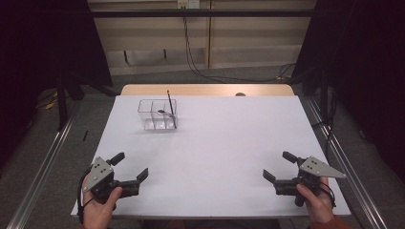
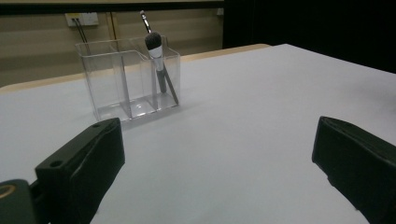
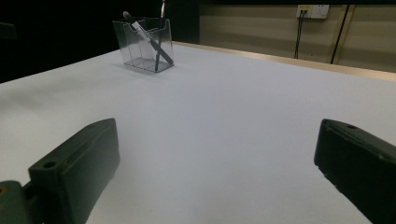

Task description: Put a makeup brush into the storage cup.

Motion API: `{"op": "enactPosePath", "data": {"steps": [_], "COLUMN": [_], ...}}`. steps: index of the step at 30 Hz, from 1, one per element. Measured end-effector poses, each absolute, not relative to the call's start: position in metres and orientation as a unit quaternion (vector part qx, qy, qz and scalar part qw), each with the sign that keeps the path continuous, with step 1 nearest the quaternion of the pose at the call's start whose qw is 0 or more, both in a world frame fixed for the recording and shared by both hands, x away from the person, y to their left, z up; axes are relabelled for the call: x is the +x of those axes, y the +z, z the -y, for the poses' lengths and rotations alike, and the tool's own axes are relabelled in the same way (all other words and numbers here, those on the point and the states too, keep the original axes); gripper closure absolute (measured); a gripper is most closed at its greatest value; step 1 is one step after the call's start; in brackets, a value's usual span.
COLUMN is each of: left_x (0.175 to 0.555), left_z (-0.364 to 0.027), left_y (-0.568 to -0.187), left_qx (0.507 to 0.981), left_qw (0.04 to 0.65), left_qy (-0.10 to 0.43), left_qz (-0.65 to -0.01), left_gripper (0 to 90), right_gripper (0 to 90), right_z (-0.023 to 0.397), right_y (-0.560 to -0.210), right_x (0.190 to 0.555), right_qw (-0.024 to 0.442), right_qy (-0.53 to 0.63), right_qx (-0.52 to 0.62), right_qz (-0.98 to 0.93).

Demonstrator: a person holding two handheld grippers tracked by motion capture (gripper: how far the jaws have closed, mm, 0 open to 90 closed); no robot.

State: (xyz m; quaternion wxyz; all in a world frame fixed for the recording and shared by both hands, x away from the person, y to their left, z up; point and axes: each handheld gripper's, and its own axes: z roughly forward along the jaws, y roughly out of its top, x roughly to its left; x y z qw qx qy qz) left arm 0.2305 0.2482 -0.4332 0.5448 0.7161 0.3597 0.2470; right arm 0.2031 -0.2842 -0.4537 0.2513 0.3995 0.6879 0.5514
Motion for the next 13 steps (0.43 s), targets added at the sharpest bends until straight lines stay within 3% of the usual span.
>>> {"op": "enactPosePath", "data": {"steps": [13], "left_x": [0.2320], "left_z": [-0.2515], "left_y": [-0.4335], "left_qx": [0.716], "left_qw": [0.542], "left_qy": [0.250], "left_qz": [-0.363], "left_gripper": [2.5], "right_gripper": [0.0], "right_z": [0.2833], "right_y": [-0.4548], "right_x": [0.2044], "right_qw": [0.247], "right_qy": [0.550], "right_qx": [0.400], "right_qz": [-0.690]}}
